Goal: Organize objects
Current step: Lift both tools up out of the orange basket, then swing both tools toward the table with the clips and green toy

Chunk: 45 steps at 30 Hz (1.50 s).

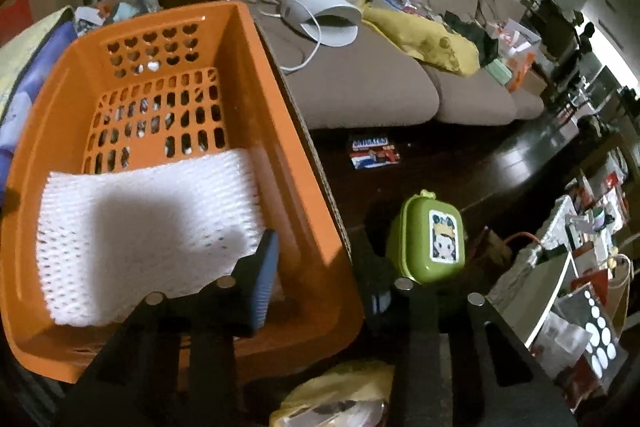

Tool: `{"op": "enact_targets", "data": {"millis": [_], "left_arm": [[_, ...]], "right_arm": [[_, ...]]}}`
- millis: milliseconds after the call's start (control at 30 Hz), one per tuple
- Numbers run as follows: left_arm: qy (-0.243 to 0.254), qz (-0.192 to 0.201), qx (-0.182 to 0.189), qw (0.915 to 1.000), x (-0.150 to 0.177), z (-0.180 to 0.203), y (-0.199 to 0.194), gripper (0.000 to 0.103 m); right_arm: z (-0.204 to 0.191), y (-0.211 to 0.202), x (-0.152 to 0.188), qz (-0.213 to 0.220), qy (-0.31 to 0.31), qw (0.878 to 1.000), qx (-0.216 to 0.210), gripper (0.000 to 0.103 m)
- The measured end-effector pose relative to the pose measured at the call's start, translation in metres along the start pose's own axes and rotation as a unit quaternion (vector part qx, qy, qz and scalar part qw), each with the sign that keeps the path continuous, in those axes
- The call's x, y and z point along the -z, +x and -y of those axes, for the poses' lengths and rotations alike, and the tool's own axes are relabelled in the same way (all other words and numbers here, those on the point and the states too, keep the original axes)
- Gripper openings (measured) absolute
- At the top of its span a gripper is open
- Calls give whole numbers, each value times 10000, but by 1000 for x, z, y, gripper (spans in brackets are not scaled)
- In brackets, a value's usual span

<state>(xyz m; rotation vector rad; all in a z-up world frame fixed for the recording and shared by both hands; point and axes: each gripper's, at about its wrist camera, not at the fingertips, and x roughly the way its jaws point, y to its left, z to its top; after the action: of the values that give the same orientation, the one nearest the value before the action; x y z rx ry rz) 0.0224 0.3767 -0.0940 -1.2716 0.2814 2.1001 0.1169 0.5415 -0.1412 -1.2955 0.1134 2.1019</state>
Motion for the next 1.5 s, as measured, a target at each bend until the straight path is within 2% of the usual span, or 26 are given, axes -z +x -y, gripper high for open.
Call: {"op": "enact_targets", "data": {"millis": [533,600,833,933,1000,1067,1167,1267,1333,1400,1433,1500], "left_arm": [[-39,-11,-15,10000,0,-1,-3,1],[-49,-20,-27,10000,-1,-2,-2,1],[-81,91,-55,9999,-2,-7,-12,1],[-149,108,-50,9998,-3,-14,-13,1],[-194,128,-42,9997,-6,-17,-15,1],[-248,157,-51,9996,-8,-23,-18,1],[-329,239,-59,9992,-11,-30,-25,1],[-357,402,-145,9984,-14,-37,-35,1],[-355,568,-293,9973,-16,-41,-43,1],[-338,723,-456,9958,-19,-46,-52,1],[-342,775,-516,9951,-20,-49,-55,1],[-401,845,-569,9940,-24,-57,-63,1]], "right_arm": [[4,2,2,-138,136,9996,-220,38],[3,5,2,-173,26,9995,-251,44],[-2,18,9,-436,-205,9988,-121,48],[0,16,9,-408,-150,9990,-99,44],[9,12,7,-313,57,9993,-206,31],[21,9,6,-264,323,9977,-537,29],[24,11,4,-306,427,9965,-647,29],[30,-5,-3,76,620,9957,-681,30],[35,-29,-7,707,719,9927,-659,31],[38,-53,-7,1293,807,9860,-670,41],[39,-64,-6,1574,857,9811,-734,43],[39,-75,-8,1843,890,9746,-905,44]]}}
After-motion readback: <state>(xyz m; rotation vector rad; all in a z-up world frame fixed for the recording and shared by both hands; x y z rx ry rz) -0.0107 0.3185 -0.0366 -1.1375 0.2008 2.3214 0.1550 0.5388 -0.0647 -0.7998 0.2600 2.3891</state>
